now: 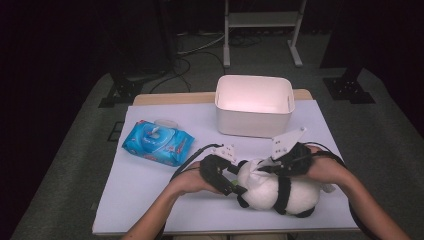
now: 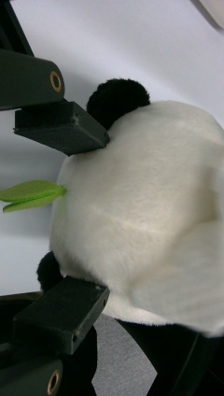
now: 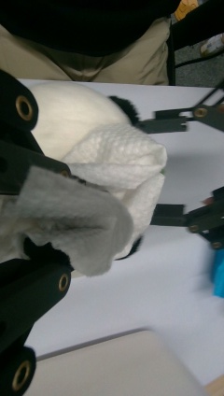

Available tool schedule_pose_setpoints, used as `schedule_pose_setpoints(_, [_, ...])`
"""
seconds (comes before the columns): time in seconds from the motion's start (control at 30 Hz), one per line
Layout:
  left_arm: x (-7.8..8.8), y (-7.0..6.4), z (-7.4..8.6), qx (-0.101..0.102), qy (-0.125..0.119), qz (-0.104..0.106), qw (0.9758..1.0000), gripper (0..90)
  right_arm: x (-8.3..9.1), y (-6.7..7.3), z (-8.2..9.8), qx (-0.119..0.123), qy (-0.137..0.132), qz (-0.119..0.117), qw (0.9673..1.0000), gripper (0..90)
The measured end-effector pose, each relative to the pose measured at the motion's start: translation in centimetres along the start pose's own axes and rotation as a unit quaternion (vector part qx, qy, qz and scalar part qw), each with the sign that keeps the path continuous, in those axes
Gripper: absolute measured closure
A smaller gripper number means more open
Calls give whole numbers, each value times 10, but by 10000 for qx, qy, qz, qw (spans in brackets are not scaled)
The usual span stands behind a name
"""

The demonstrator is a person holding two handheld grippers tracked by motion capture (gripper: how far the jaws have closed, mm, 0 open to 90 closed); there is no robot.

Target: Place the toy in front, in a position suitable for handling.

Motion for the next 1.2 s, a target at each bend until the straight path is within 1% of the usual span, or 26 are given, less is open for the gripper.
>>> schedule_pose_setpoints(0.1, [-1, 1, 2, 48, 15, -6, 10000, 273, 9, -1, 15, -167, 70, 33, 9998, 791])
schedule_pose_setpoints(0.13, [-1, 1, 3, 43, 40, -5, 10000, 271, 10, -1, 19, -185, 93, 37, 9998, 791])
schedule_pose_setpoints(0.23, [-1, 2, 6, 83, 97, -11, 9999, 259, 16, -1, 34, -323, 241, 100, 9991, 790])
schedule_pose_setpoints(0.27, [-1, 2, 7, 87, 114, -14, 9999, 257, 19, -2, 39, -367, 224, 109, 9990, 790])
schedule_pose_setpoints(0.37, [0, 3, 7, 105, 165, -13, 9998, 248, 34, -4, 49, -474, 202, 264, 9983, 790])
schedule_pose_setpoints(0.43, [2, 4, 8, 133, 164, -17, 9998, 242, 40, -4, 56, -552, 248, 354, 9975, 791])
schedule_pose_setpoints(0.47, [3, 4, 8, 178, 164, -20, 9997, 234, 41, -4, 59, -587, 279, 371, 9972, 791])
schedule_pose_setpoints(0.5, [4, 5, 8, 174, 192, -50, 9997, 218, 40, -3, 63, -606, 263, 357, 9972, 791])
schedule_pose_setpoints(0.53, [6, 6, 8, 220, 192, -90, 9995, 201, 40, -1, 64, -629, 244, 343, 9971, 791])
schedule_pose_setpoints(0.63, [9, 6, 6, 265, 199, -94, 9994, 179, 35, 6, 66, -577, 138, 274, 9979, 792])
schedule_pose_setpoints(0.67, [10, 7, 5, 264, 193, -73, 9994, 159, 33, 8, 66, -599, 108, 249, 9978, 792])
schedule_pose_setpoints(0.73, [10, 6, 3, 283, 185, -71, 9994, 141, 32, 12, 66, -537, 91, 278, 9981, 792])
schedule_pose_setpoints(0.8, [9, 6, 0, 313, 112, -15, 9994, 93, 33, 15, 68, -493, 52, 301, 9983, 792])
schedule_pose_setpoints(0.83, [9, 6, -1, 304, 95, -6, 9995, 92, 33, 17, 69, -484, 32, 332, 9983, 795])
schedule_pose_setpoints(0.9, [5, 7, -4, 332, 64, 51, 9994, 75, 33, 21, 71, -498, -40, 347, 9981, 796])
schedule_pose_setpoints(1.0, [-1, 7, -8, 375, 125, 74, 9992, 72, 34, 27, 73, -465, -100, 363, 9982, 797])
schedule_pose_setpoints(1.07, [-4, 9, -10, 410, 163, 71, 9990, 40, 34, 30, 73, -419, -126, 346, 9984, 799])
schedule_pose_setpoints(1.2, [-9, 12, -12, 454, 185, 146, 9987, 26, 35, 34, 76, -356, -152, 394, 9985, 800])
Point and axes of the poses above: each handheld gripper's, and its own axes: x roughly backward along the jaws, z roughly out of its underside, y roughly to its left, the point moved 1 cm from there along -x, roughly forward along the jaws, and after that the axes turned 3 degrees about -x, right-handed, at the moved point
